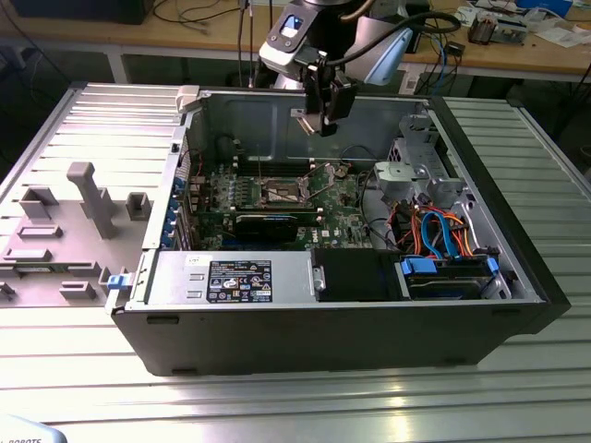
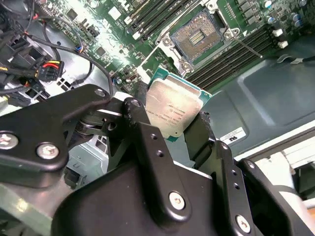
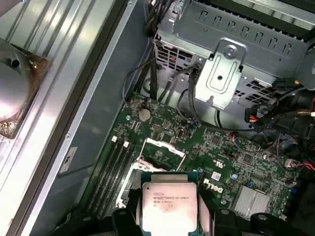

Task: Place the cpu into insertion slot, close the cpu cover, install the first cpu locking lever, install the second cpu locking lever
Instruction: 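Place the cpu into insertion slot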

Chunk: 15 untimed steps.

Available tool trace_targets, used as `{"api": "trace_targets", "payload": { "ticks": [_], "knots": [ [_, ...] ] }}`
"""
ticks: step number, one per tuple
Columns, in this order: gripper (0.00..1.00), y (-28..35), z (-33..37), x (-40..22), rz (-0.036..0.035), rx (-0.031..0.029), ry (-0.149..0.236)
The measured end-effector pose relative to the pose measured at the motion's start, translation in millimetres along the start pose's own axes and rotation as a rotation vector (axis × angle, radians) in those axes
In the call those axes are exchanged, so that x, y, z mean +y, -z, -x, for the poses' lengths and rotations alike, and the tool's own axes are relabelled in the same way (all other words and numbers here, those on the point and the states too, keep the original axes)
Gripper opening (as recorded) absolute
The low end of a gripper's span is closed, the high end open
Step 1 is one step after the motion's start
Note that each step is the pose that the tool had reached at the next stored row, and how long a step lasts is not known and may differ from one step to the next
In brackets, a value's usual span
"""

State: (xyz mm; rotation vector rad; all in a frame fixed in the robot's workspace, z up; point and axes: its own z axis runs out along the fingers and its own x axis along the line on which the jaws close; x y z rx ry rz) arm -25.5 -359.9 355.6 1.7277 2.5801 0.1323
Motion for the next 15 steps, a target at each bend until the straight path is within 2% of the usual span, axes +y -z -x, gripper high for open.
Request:
{"api": "trace_targets", "payload": {
  "ticks": [1, 7, 15],
  "knots": [
    [0.55, -0.5, 0.0, 0.0, 0.0013, -0.0059, -0.065],
    [0.55, -0.5, 0.0, -0.1, 0.0015, -0.0065, -0.074],
    [0.55, -0.5, -0.1, -0.2, 0.0025, -0.0111, -0.126]
  ]
}}
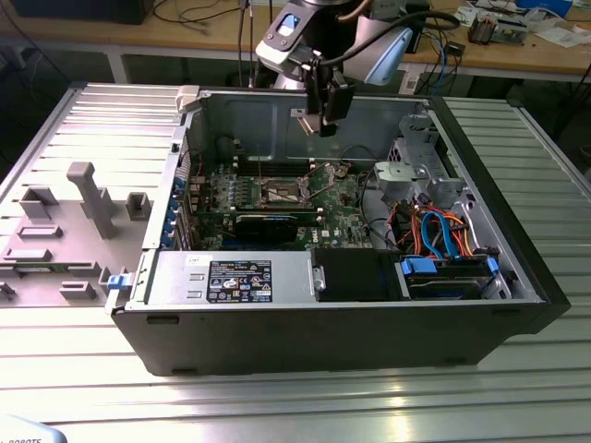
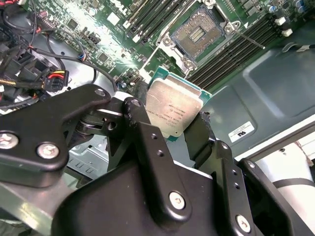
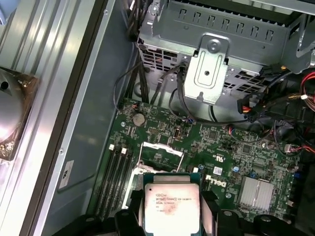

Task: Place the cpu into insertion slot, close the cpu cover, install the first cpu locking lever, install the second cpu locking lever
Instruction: 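Place the cpu into insertion slot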

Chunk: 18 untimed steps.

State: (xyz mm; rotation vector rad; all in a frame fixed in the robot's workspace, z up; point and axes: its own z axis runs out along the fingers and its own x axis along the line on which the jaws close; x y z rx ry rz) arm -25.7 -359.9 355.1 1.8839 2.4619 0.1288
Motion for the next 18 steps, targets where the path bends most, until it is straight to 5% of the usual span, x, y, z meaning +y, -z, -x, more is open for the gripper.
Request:
{"api": "trace_targets", "payload": {
  "ticks": [13, 18],
  "knots": [
    [0.55, -0.1, 0.0, 0.0, 0.0023, -0.0112, -0.124],
    [0.55, -0.1, 0.0, 0.0, 0.0027, -0.0129, -0.143]
  ]
}}
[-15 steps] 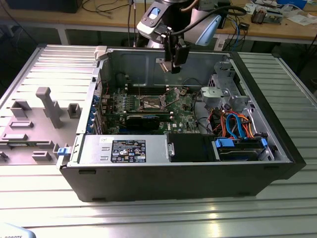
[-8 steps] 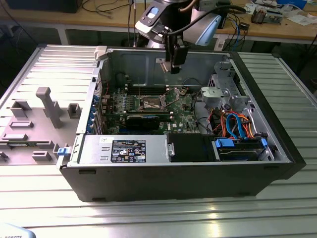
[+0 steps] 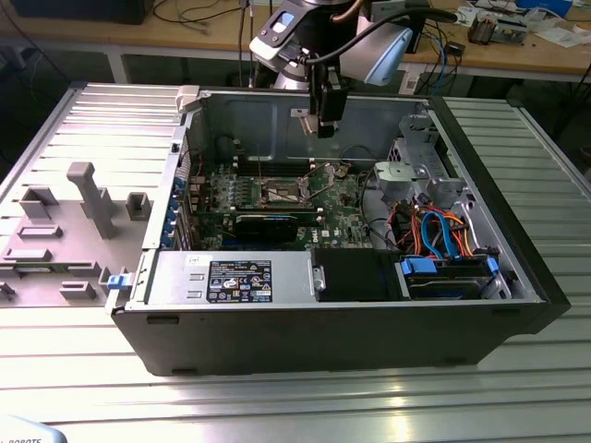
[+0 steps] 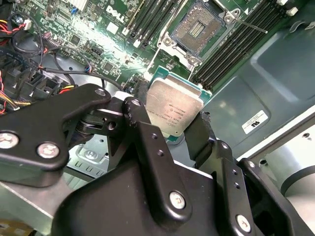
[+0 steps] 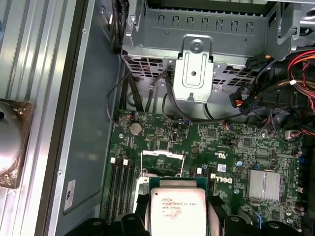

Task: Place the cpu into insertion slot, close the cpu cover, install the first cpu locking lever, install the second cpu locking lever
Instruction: 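Place the cpu into insertion slot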

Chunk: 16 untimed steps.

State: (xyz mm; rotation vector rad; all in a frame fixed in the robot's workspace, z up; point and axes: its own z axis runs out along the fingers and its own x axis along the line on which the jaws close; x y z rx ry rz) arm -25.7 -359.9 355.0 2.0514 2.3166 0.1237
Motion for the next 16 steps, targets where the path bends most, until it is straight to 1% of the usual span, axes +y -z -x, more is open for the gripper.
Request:
{"api": "trace_targets", "payload": {
  "ticks": [12, 16],
  "knots": [
    [0.55, -0.1, 0.0, 0.0, 0.0001, -0.0003, -0.004],
    [0.55, -0.2, 0.0, -0.1, 0.0004, -0.0015, -0.018]
  ]
}}
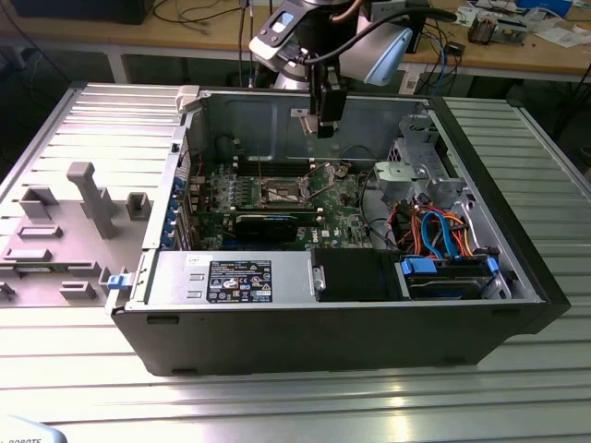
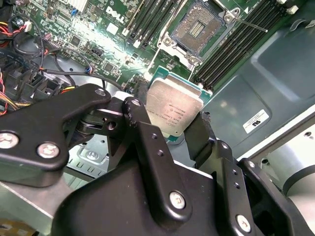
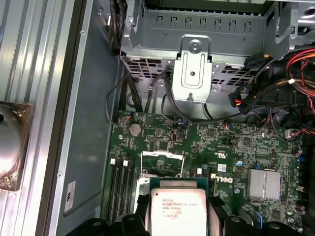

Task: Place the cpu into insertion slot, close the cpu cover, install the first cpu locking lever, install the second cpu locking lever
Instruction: 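Place the cpu into insertion slot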

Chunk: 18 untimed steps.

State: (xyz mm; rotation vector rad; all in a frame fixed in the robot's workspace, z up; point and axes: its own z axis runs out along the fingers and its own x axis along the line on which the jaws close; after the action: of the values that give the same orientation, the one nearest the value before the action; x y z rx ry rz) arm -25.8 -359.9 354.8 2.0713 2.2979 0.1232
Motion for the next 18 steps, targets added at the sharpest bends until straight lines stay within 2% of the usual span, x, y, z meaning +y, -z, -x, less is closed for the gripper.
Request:
{"api": "trace_targets", "payload": {
  "ticks": [7, 12, 16, 18],
  "knots": [
    [0.55, -0.1, 0.0, -0.4, 0.0011, -0.0053, -0.059],
    [0.55, -0.2, -0.6, -5.9, 0.0009, -0.0049, -0.069],
    [0.55, -5.5, -0.6, -7.1, -0.0013, -0.0046, -0.069],
    [0.55, -12.9, -0.4, -7.8, -0.0052, -0.0046, -0.070]
  ]
}}
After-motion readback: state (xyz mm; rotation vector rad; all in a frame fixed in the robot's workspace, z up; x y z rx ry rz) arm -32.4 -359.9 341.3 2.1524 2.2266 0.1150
